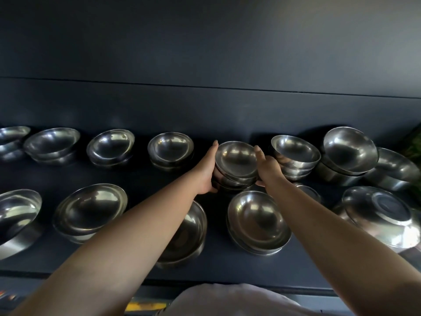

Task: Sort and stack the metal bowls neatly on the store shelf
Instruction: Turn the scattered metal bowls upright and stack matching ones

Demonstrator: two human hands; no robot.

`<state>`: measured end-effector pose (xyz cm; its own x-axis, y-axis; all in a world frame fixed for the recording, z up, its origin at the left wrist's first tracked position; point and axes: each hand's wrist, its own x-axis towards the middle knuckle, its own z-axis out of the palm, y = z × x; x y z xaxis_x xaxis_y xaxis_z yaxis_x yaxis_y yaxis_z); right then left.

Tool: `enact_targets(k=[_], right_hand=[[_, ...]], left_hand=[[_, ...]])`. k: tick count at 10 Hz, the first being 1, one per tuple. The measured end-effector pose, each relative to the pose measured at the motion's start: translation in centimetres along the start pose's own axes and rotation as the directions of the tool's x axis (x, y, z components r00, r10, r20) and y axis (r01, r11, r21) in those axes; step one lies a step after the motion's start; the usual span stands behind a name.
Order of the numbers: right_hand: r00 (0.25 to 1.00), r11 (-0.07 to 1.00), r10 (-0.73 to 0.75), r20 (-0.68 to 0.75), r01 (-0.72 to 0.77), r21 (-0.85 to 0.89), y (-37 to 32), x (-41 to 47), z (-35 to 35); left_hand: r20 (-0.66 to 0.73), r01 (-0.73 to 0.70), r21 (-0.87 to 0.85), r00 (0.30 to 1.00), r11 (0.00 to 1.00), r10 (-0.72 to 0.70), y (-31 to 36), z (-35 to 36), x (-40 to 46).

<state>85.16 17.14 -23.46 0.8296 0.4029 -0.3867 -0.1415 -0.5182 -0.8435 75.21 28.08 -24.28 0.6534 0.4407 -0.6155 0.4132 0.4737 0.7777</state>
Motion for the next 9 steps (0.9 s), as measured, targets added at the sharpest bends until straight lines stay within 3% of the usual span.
enact_targets(k=[4,7,9], right_hand=[[0.999,0.998,0.044,0.006,-0.044,0.036,-0.4,-0.1,0.1],[0.986,0.995,-0.092,-0.141,0.088,-0.037,-2.3,-0.1,-0.5],[0.987,0.997,0.036,-0.157,-0.047,-0.063,-2.3,0.3,-0.2]], left_hand=[[-0.019,0.019,0.034,1.000,0.999,-0.018,-0.3,0.1,-0.6],[-0.101,-0.182,0.069,0.977,0.981,0.188,0.5,1.3,-0.3],[-0.123,-0.188,0.178,0.970,0.966,0.211,-0.5,0.7,0.8]])
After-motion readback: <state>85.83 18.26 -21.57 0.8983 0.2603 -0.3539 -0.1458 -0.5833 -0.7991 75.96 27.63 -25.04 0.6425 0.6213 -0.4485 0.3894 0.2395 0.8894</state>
